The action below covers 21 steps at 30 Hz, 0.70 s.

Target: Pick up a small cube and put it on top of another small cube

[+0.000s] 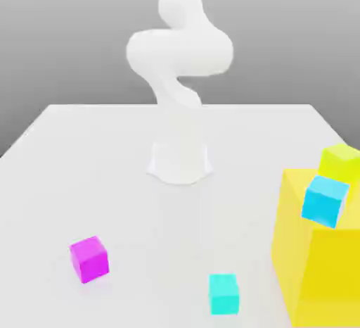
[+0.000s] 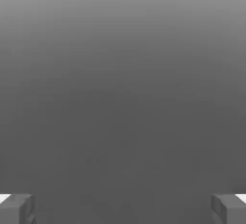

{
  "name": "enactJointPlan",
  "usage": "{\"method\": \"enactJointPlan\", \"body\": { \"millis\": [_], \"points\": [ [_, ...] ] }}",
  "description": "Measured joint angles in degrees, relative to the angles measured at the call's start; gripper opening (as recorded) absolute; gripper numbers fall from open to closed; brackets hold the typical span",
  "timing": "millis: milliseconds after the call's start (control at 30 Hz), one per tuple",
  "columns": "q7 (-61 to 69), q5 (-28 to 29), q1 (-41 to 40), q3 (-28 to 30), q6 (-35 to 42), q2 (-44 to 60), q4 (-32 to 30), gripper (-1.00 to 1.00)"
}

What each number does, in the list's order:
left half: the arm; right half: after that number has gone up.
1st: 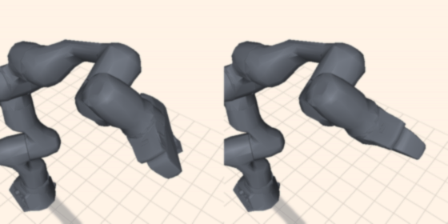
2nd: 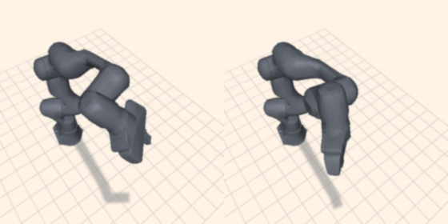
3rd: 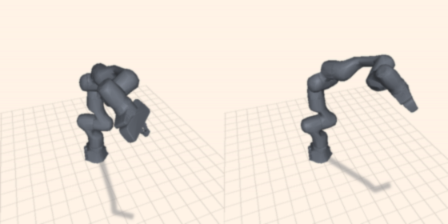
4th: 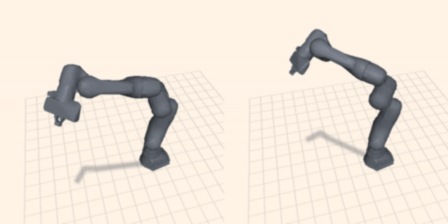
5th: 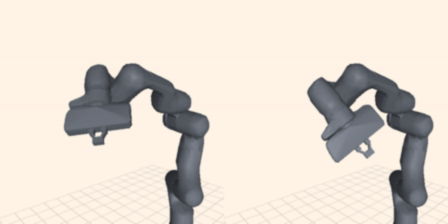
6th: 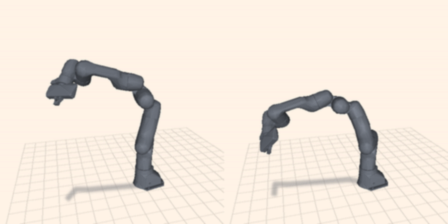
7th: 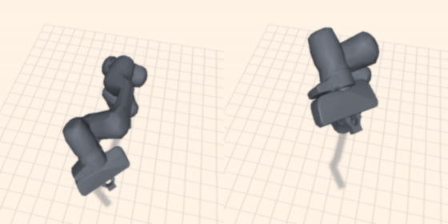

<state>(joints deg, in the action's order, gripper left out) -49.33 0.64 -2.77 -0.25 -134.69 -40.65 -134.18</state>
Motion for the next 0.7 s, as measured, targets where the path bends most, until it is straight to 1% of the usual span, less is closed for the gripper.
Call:
{"method": "enactJointPlan", "body": {
  "millis": [233, 467, 600, 700],
  "points": [
    [-10.13, 1.9, -7.34, 0.23, -8.37, 14.98, -6.89, 0.0],
    [-19.32, 2.86, -13.01, 2.26, -16.53, 29.52, -13.6, 0.0],
    [-23.37, 1.73, -15.88, 4.19, -21.21, 37.81, -17.44, 0.0],
    [-25.03, -0.94, -17.73, 4.83, -24.78, 44.02, -20.25, 0.0]
  ]
}}
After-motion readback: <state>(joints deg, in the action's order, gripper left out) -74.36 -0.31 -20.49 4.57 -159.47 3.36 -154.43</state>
